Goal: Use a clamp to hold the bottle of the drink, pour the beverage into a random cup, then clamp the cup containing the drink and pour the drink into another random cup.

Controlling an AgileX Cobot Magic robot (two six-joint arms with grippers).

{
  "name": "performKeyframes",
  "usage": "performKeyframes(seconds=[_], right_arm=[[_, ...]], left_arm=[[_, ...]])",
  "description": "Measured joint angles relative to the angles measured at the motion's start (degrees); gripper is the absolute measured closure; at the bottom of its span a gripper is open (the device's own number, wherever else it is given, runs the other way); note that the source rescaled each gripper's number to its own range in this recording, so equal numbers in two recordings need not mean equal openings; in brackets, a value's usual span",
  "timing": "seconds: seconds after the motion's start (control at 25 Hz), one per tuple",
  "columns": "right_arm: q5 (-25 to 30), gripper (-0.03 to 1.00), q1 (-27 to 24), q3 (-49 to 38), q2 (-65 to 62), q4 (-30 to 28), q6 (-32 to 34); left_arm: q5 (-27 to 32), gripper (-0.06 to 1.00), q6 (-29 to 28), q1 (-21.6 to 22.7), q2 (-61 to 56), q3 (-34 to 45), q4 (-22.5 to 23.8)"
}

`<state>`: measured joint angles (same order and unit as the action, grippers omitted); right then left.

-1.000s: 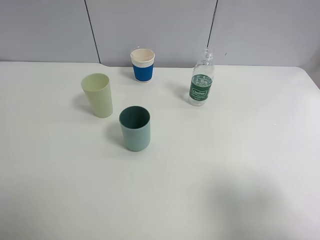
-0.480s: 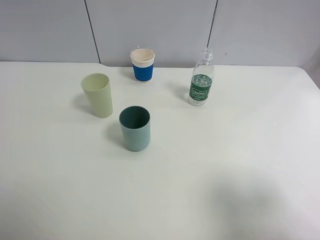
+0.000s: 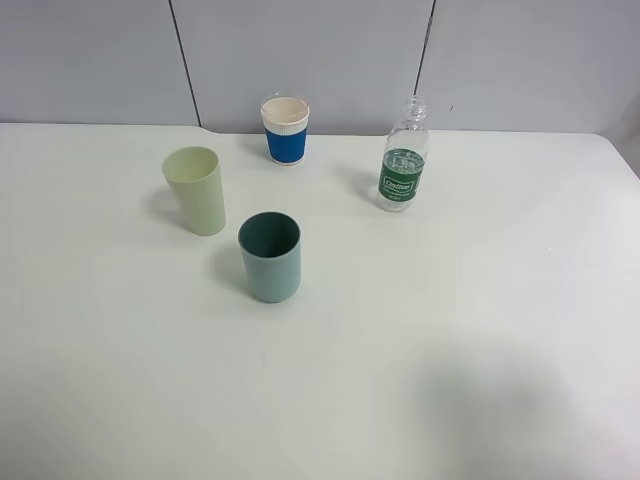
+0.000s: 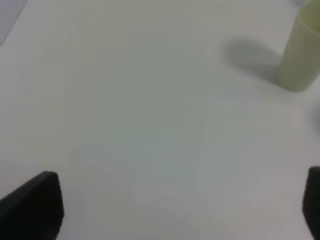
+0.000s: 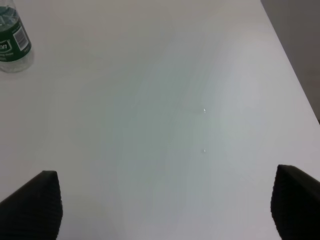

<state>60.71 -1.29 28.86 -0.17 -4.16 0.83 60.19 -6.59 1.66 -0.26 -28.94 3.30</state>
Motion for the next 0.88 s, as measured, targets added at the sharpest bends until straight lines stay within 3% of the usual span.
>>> performKeyframes(seconds=[0.88], right_arm=[[0.00,0.30,0.00,0.00,0.00,0.00,0.00]], left_arm=[[0.00,0.04,0.00,0.06,0.00,0.00,-0.05]])
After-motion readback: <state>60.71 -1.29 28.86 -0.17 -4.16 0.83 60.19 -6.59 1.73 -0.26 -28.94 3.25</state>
